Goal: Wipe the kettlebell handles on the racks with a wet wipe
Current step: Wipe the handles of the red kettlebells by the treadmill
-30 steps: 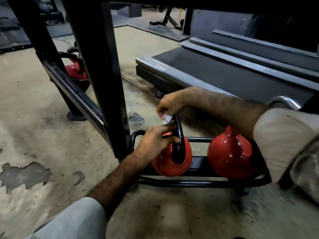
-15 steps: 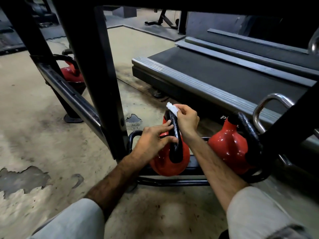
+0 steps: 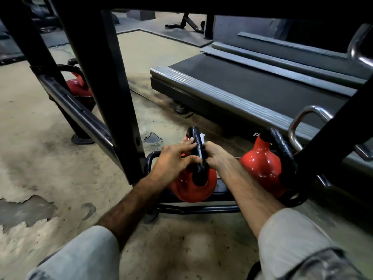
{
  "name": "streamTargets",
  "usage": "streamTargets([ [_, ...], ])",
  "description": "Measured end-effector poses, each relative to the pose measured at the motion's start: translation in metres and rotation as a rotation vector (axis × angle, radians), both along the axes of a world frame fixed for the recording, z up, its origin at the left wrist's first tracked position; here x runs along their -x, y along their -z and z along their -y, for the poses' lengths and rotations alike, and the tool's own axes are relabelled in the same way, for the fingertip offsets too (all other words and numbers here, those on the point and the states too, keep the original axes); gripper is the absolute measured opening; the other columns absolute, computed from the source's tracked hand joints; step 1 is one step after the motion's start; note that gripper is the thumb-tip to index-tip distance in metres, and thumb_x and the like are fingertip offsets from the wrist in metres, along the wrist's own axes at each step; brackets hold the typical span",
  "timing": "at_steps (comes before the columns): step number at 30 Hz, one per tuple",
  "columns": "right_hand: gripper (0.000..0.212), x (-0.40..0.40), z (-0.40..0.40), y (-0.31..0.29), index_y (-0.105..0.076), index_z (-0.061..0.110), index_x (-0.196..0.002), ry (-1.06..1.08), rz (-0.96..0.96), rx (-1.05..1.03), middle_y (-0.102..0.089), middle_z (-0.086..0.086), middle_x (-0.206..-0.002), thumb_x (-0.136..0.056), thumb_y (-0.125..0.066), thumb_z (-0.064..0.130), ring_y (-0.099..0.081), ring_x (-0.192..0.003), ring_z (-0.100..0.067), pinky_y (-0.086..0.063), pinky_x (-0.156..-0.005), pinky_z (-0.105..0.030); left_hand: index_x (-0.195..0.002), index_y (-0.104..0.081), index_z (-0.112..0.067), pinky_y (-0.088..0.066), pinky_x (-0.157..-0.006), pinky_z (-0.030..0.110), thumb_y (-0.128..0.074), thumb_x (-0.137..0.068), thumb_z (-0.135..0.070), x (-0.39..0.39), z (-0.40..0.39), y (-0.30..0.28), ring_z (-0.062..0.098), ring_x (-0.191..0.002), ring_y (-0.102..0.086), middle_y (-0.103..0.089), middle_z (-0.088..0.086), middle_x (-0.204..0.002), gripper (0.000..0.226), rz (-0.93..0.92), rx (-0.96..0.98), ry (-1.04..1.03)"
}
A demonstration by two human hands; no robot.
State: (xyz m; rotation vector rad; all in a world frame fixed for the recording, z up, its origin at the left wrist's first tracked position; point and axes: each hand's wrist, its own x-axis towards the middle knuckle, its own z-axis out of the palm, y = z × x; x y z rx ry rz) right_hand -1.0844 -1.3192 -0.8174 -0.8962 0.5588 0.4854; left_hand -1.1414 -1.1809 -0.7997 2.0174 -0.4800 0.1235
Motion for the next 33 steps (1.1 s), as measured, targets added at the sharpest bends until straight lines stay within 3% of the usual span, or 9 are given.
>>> streamTargets([
  [5, 0.039, 0.017, 0.01, -0.012, -0.061, 0.001, -0.092, -0.044, 0.037, 0.021, -0.069, -0.01, -0.071, -0.104, -0.029, 0.021, -0.066, -0.07, -0.022, -0.057, -0.068, -0.035, -0.117, -0.065, -0.012, -0.035, -0.11, 0.027, -0.083, -0.067, -0.023, 0.004, 0.001, -0.003, 0.006, -0.123, -0.05, -0.057, 0.003, -0.129, 0.055, 0.027, -0.065, -0.029],
  [11, 0.023, 0.035, 0.033, -0.02, -0.066, 0.004, -0.089, -0.055, 0.314, 0.555, -0.058, -0.011, -0.071, -0.084, -0.045, -0.005, -0.053, -0.046, -0.013, -0.041, -0.047, -0.024, -0.118, -0.066, -0.012, -0.038, -0.108, 0.026, -0.083, -0.067, -0.022, 0.007, 0.004, -0.025, 0.006, -0.122, -0.051, -0.057, 0.002, -0.131, 0.055, -0.05, -0.176, -0.015],
  [14, 0.014, 0.052, 0.052, -0.04, -0.067, 0.011, -0.096, 0.035, 0.431, 0.597, -0.071, -0.01, -0.09, -0.088, -0.056, 0.005, -0.07, -0.071, -0.022, -0.058, -0.07, -0.035, -0.114, -0.068, -0.01, -0.049, -0.098, 0.034, -0.083, -0.067, -0.021, 0.006, 0.007, -0.037, 0.013, -0.112, -0.06, -0.064, 0.007, -0.123, 0.05, -0.077, -0.274, -0.019],
  [16, 0.016, 0.071, 0.077, -0.059, -0.066, 0.015, -0.103, 0.141, 0.504, 0.644, -0.073, -0.005, -0.092, -0.089, -0.06, 0.011, -0.071, -0.072, -0.016, -0.059, -0.07, -0.032, -0.106, -0.071, -0.013, -0.056, -0.084, 0.036, -0.079, -0.073, -0.023, 0.01, 0.021, -0.05, 0.015, -0.095, -0.066, -0.07, 0.006, -0.107, 0.036, -0.035, -0.33, -0.082],
  [20, 0.022, 0.117, 0.139, -0.081, -0.074, 0.028, -0.094, 0.316, 0.677, 0.95, -0.075, 0.009, -0.09, -0.081, -0.058, 0.019, -0.069, -0.083, -0.007, -0.052, -0.076, -0.025, -0.103, -0.072, -0.014, -0.047, -0.083, 0.019, -0.069, -0.085, -0.022, 0.028, 0.072, -0.08, 0.009, -0.089, -0.064, -0.071, 0.0, -0.101, 0.02, 0.169, -0.341, -0.097],
  [23, 0.027, 0.151, 0.176, -0.081, -0.074, 0.018, -0.103, 0.483, 0.667, 1.081, -0.072, 0.01, -0.095, -0.084, -0.058, 0.006, -0.067, -0.091, -0.004, -0.05, -0.086, -0.018, -0.106, -0.07, -0.013, -0.045, -0.088, 0.018, -0.064, -0.088, -0.016, 0.032, 0.114, -0.095, 0.012, -0.099, -0.065, -0.071, 0.001, -0.107, 0.02, 0.257, -0.415, 0.071],
  [26, 0.025, 0.179, 0.21, -0.065, -0.073, 0.012, -0.106, 0.599, 0.605, 1.235, -0.072, 0.005, -0.096, -0.086, -0.061, 0.002, -0.063, -0.088, 0.005, -0.045, -0.081, -0.005, -0.107, -0.069, -0.015, -0.052, -0.088, 0.033, -0.061, -0.085, -0.007, 0.034, 0.163, -0.094, 0.016, -0.098, -0.067, -0.072, 0.003, -0.105, 0.025, 0.278, -0.478, 0.246],
  [30, 0.028, 0.186, 0.225, -0.024, -0.073, 0.018, -0.11, 0.529, 0.471, 1.328, -0.074, -0.001, -0.105, -0.087, -0.06, 0.007, -0.068, -0.1, -0.015, -0.049, -0.09, -0.022, -0.107, -0.069, -0.018, -0.05, -0.085, 0.031, -0.052, -0.079, -0.01, 0.033, 0.205, -0.072, 0.024, -0.098, -0.065, -0.071, 0.005, -0.104, 0.035, 0.28, -0.532, 0.323],
  [33, 0.032, 0.19, 0.217, -0.002, -0.068, 0.02, -0.121, 0.333, 0.487, 1.387, -0.071, -0.007, -0.114, -0.091, -0.057, 0.013, -0.065, -0.107, -0.02, -0.048, -0.095, -0.027, -0.118, -0.064, -0.006, -0.033, -0.102, 0.019, -0.054, -0.089, -0.005, 0.025, 0.235, -0.044, 0.025, -0.123, -0.052, -0.058, 0.014, -0.129, 0.031, 0.286, -0.54, 0.368],
])
